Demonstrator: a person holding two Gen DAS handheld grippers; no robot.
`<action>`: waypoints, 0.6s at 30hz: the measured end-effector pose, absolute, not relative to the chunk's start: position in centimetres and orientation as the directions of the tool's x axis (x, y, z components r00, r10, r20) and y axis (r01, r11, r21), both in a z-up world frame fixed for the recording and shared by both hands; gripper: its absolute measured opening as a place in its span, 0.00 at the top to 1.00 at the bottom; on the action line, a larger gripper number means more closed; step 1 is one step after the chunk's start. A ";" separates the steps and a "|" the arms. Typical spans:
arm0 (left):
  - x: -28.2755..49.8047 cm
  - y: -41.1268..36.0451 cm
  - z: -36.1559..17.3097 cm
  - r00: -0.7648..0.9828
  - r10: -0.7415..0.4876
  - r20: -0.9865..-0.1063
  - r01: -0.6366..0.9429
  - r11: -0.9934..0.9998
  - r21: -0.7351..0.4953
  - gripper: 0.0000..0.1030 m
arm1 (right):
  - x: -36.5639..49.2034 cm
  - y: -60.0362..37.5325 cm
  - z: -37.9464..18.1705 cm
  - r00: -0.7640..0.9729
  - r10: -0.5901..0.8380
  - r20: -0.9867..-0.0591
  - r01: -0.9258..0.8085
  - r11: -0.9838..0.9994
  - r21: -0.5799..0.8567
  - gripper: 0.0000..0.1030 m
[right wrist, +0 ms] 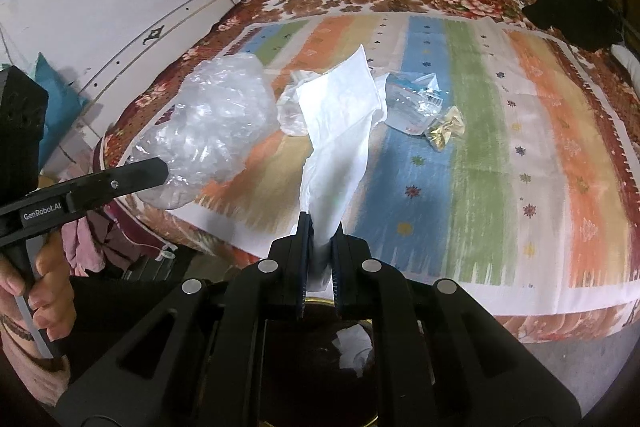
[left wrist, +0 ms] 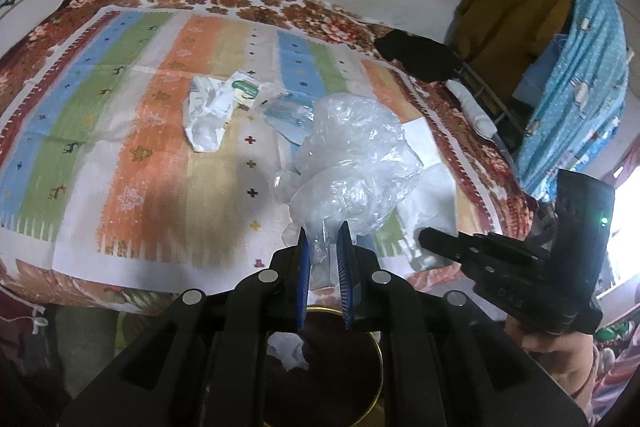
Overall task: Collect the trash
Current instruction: 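Lift the paper and plastic bag and carry both over the bin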
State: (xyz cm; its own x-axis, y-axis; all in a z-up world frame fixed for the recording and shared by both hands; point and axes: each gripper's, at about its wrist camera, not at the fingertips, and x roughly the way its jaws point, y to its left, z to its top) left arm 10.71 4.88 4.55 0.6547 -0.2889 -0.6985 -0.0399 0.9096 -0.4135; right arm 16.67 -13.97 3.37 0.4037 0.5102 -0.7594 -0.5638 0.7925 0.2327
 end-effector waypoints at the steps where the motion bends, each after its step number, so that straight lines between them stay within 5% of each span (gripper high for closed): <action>1: 10.3 4.8 4.6 0.660 -0.288 -0.694 -0.039 0.909 -0.414 0.89 | 16.4 -14.0 3.3 0.408 0.507 -0.759 -0.563 0.795 0.228 0.92; 18: 5.2 2.8 2.7 0.659 -0.312 -0.685 0.000 0.910 -0.414 0.89 | 11.2 -16.5 0.6 0.398 0.503 -0.767 -0.540 0.805 0.247 0.91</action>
State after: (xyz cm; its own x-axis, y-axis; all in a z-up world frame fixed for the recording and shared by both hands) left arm 5.23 2.81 2.69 0.6589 -0.3115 -0.6847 -0.0004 0.9100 -0.4145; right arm 11.16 -16.54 0.61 0.3981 0.5028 -0.7673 -0.5400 0.8046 0.2471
